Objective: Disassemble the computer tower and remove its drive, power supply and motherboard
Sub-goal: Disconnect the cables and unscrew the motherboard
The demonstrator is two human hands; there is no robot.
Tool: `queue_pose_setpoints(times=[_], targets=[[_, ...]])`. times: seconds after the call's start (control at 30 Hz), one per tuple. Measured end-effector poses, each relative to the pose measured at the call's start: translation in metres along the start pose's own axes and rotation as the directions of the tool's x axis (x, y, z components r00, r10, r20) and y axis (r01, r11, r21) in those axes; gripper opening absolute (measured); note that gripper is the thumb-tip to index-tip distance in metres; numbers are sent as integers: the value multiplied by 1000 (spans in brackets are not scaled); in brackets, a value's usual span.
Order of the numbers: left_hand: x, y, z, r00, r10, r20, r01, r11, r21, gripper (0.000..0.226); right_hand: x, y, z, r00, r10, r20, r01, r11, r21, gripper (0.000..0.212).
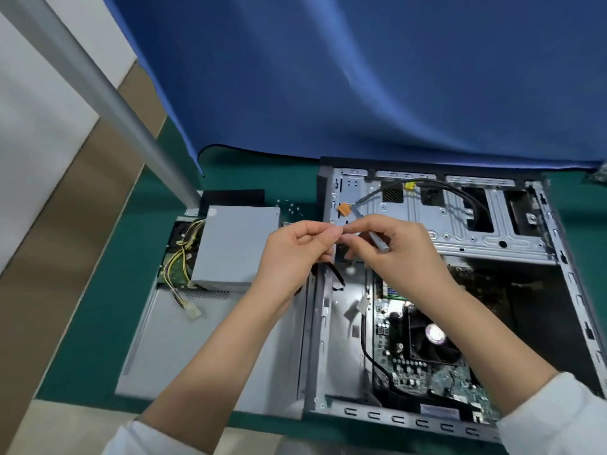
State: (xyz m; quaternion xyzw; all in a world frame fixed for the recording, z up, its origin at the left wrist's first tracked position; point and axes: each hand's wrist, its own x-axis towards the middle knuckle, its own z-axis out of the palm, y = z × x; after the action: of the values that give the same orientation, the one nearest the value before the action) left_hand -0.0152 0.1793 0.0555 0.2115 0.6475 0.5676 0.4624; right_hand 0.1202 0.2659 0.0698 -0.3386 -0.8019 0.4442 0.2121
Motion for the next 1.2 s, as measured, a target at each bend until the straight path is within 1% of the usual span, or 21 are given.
queue_pose_setpoints(times=[0.1,0.2,0.3,0.5,0.57,0.63,0.7,0.73,0.8,0.93,1.0,1.07,1.13,1.2], targets=[[5,-3,-11,1000,-12,-17,12,1000,-2,3,8,2,13,999,38,-5,-38,999,31,17],[11,-3,-19,1000,-18,6,17,1000,7,2,15,7,20,997,77,-2,-77,993,86,15],[17,-2,-22,1000,-22,19,21,998,52,3,20,11,24,996,89,-3,-88,992,89,14],[38,0,-28,998,32,49,-40,983,177,7,36,16,26,999,29,22,-30,999,16,8],[52,1,-33,994,100,47,-109,945,307,11,44,21,23,999,-52,6,52,995,-86,11],[73,4,-45,976,216,8,-189,835,518,10,54,33,13,992,-124,-32,113,963,-243,15],[96,9,-62,961,277,-29,-179,694,697,7,61,53,-1,987,-119,-107,70,922,-381,17],[108,12,-70,961,272,-44,-145,637,757,7,63,64,-6,988,-94,-126,29,897,-441,19],[132,12,-80,974,216,-61,-66,536,842,8,65,82,-11,995,-50,-87,-5,841,-541,21],[175,3,-74,994,72,-86,57,342,938,13,69,92,-5,994,-106,-7,82,803,-590,18],[195,-1,-67,993,7,-121,116,243,963,22,71,93,-7,993,-122,1,99,798,-594,18],[210,-5,-60,985,-51,-165,170,122,978,29,71,95,-9,992,-128,1,104,806,-583,18],[221,-11,-54,981,-90,-170,173,16,985,34,70,95,-10,992,-125,-4,100,812,-575,18],[227,-18,-52,980,-94,-176,170,-62,983,35,71,95,-10,992,-127,4,106,815,-570,19]])
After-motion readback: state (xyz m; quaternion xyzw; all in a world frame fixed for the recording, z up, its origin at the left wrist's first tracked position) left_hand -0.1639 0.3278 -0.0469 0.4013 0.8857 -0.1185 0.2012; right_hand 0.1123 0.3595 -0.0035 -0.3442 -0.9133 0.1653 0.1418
